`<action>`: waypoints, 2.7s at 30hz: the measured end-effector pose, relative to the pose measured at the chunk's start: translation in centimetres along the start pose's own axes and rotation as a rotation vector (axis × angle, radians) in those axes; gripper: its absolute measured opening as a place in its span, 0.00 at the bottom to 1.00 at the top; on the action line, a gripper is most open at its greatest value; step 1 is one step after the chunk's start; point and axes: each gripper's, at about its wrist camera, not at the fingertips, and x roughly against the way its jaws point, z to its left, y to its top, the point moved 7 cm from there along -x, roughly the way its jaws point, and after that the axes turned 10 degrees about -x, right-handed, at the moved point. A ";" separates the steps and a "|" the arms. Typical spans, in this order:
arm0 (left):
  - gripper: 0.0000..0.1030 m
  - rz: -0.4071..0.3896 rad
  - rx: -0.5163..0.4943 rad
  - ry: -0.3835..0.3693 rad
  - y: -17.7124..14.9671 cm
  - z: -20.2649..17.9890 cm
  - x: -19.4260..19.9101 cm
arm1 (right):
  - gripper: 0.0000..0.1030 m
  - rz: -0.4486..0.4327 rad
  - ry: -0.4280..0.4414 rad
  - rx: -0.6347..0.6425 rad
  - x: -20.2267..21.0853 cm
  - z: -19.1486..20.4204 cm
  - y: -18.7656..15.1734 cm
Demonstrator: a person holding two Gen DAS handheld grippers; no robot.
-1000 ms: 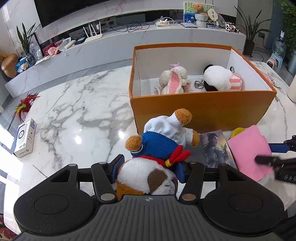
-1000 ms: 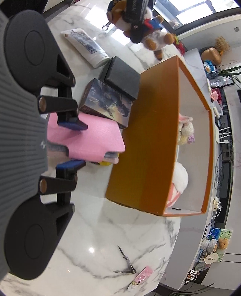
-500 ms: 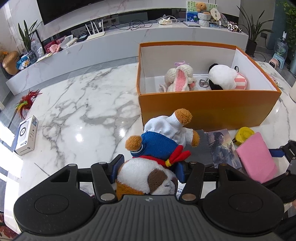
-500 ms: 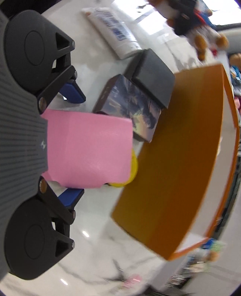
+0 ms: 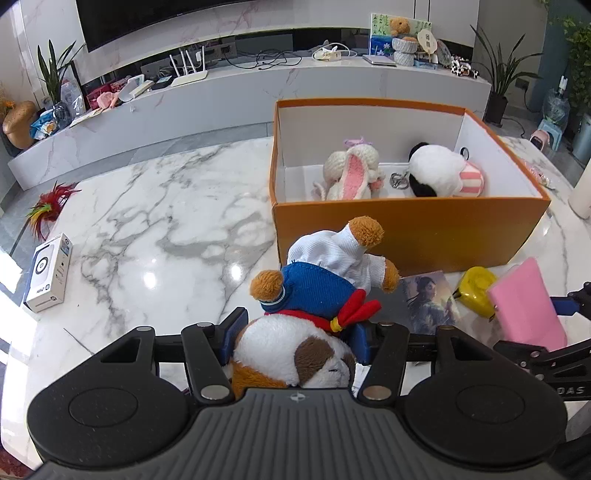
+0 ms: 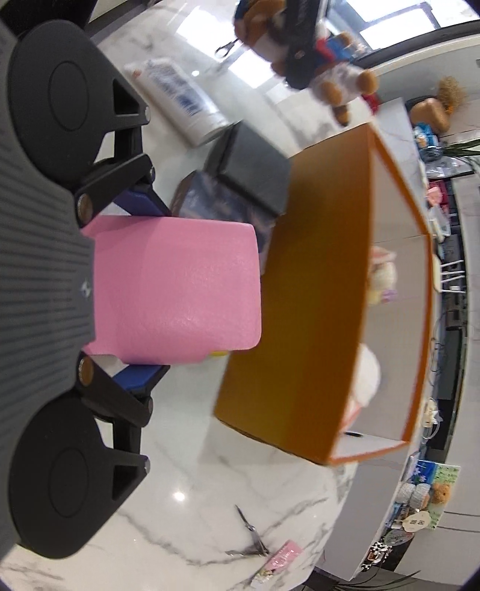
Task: Organize objects
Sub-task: 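Lift the pink cloth with the right tool while the left tool carries the teddy toward the box, then lower the teddy and pink cloth into the orange box with both tools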
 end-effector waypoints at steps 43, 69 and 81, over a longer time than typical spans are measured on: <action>0.57 -0.072 0.074 -0.024 13.6 -3.2 -11.4 | 0.77 0.020 0.003 -0.219 -10.5 -2.5 13.8; 0.69 -0.059 0.001 0.048 13.3 -4.1 -11.1 | 0.85 0.000 -0.065 -0.196 -10.2 -2.5 13.8; 0.70 -0.075 0.139 -0.038 12.9 -1.5 -9.7 | 0.87 -0.008 -0.038 -0.182 -9.4 -2.2 13.6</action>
